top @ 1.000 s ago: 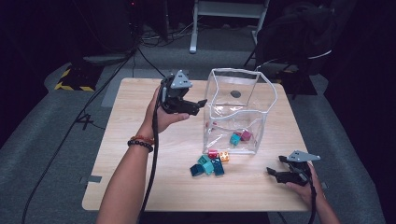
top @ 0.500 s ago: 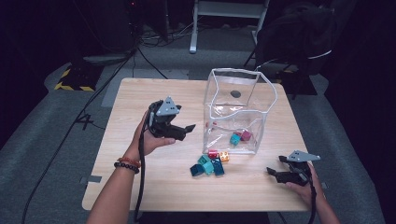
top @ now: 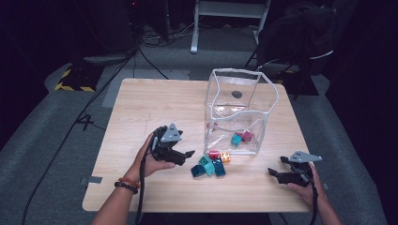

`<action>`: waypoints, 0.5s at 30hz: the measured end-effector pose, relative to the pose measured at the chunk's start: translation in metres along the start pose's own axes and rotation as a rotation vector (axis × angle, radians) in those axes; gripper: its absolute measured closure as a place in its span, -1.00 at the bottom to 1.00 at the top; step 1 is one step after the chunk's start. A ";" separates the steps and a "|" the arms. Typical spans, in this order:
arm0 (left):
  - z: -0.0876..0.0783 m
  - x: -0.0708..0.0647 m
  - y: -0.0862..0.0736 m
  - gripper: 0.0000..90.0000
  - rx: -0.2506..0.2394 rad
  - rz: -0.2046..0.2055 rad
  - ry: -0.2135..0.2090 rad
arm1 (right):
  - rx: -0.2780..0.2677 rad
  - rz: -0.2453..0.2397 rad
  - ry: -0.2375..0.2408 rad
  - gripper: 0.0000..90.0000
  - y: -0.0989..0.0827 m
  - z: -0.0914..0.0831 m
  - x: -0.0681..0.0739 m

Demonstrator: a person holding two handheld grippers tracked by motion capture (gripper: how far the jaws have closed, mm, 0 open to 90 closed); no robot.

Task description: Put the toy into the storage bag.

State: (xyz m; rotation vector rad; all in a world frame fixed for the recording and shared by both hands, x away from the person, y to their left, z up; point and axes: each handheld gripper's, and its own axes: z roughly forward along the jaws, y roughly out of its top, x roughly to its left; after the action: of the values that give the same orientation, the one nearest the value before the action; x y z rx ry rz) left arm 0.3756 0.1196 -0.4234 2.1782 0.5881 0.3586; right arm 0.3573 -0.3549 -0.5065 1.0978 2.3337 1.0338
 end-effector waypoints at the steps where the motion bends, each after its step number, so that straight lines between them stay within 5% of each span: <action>1: 0.002 -0.003 -0.003 -0.63 0.003 0.004 -0.002 | 0.000 0.000 0.000 -0.55 0.000 0.000 0.000; 7: 0.016 -0.022 -0.019 -0.62 0.052 0.021 -0.065 | 0.000 0.000 0.000 -0.55 0.000 0.000 0.000; 15: 0.035 -0.047 -0.035 -0.54 0.122 0.050 -0.095 | 0.000 -0.001 0.000 -0.55 0.000 0.000 0.000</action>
State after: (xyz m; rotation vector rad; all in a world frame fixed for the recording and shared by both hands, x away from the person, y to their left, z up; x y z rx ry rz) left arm 0.3415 0.0910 -0.4748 2.3166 0.5161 0.2497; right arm 0.3573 -0.3549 -0.5065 1.0969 2.3337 1.0331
